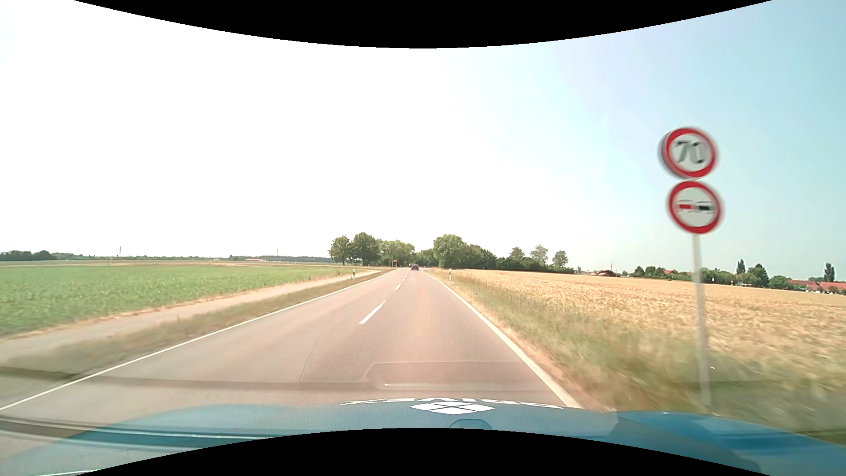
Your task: Follow the waypoints while adhering to traffic rules and regulations
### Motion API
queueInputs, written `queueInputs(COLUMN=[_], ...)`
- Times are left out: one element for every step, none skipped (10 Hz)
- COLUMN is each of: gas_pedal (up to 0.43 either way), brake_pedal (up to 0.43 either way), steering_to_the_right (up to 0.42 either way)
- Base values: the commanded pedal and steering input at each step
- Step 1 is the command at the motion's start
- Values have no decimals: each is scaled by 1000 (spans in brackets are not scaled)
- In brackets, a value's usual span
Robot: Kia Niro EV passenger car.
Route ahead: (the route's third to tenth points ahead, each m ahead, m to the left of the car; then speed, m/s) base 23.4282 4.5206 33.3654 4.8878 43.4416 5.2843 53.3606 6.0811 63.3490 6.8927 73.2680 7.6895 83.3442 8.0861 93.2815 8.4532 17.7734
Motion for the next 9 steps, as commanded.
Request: queueInputs(gas_pedal=[169,169,169,169,169,169,169,169,169], brake_pedal=[0,0,0,0,0,0,0,0,0], steering_to_the_right=[-12,-13,-13,-13,-13,-12,-12,-11,-10])
